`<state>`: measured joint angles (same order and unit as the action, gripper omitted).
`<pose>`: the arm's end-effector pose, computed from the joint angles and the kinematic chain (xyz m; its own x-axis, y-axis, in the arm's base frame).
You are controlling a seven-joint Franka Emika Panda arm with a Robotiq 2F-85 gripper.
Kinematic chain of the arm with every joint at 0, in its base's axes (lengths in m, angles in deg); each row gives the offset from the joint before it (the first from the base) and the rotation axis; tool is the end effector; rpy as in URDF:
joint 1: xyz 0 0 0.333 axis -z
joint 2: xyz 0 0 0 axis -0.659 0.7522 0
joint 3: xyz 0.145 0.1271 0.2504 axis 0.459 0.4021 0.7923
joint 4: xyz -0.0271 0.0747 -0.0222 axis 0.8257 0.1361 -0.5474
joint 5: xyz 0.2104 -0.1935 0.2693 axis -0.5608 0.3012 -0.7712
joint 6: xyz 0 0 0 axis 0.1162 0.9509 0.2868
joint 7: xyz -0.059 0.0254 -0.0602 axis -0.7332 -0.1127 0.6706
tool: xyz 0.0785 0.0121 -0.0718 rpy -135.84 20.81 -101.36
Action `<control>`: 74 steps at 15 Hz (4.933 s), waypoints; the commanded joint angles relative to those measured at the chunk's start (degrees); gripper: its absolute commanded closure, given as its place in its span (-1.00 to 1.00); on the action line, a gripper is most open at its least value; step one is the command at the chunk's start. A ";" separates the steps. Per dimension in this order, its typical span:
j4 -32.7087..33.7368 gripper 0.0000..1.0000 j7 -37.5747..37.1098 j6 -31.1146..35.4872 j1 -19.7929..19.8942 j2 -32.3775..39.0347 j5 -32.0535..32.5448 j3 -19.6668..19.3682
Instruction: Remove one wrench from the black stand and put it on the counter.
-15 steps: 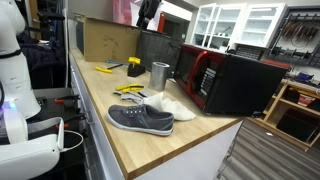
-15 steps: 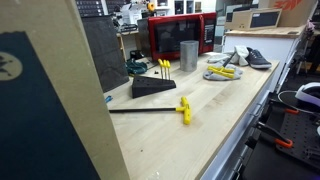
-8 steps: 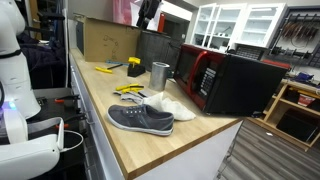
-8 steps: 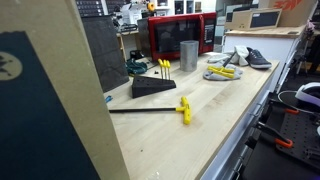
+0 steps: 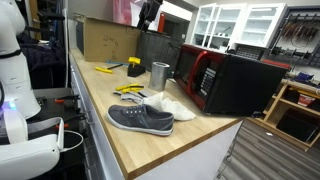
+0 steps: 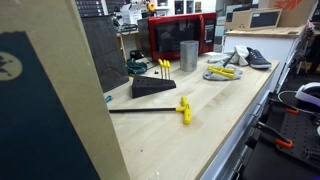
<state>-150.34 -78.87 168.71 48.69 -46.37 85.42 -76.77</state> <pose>0.4555 -0.1749 0.5467 0.9434 -0.2423 -0.2263 -0.2632 -0.9624 -0.0666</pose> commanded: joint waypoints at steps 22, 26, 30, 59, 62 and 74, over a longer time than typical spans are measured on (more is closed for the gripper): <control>-1.64 -1.00 -14.27 19.00 -2.82 9.60 -5.14 8.07; -1.77 -1.00 -19.29 26.59 -4.38 13.16 -4.98 9.56; -0.63 -1.00 -23.22 30.33 -7.68 16.80 -5.39 12.55; 10.22 0.15 -33.41 30.25 -19.02 29.56 -5.88 17.59; 9.94 0.59 -33.32 30.11 -18.99 29.17 -6.15 17.68; 4.95 0.93 -31.61 29.12 -17.66 23.15 -7.28 17.67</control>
<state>-142.49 -111.40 199.74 30.35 -18.54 79.84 -59.33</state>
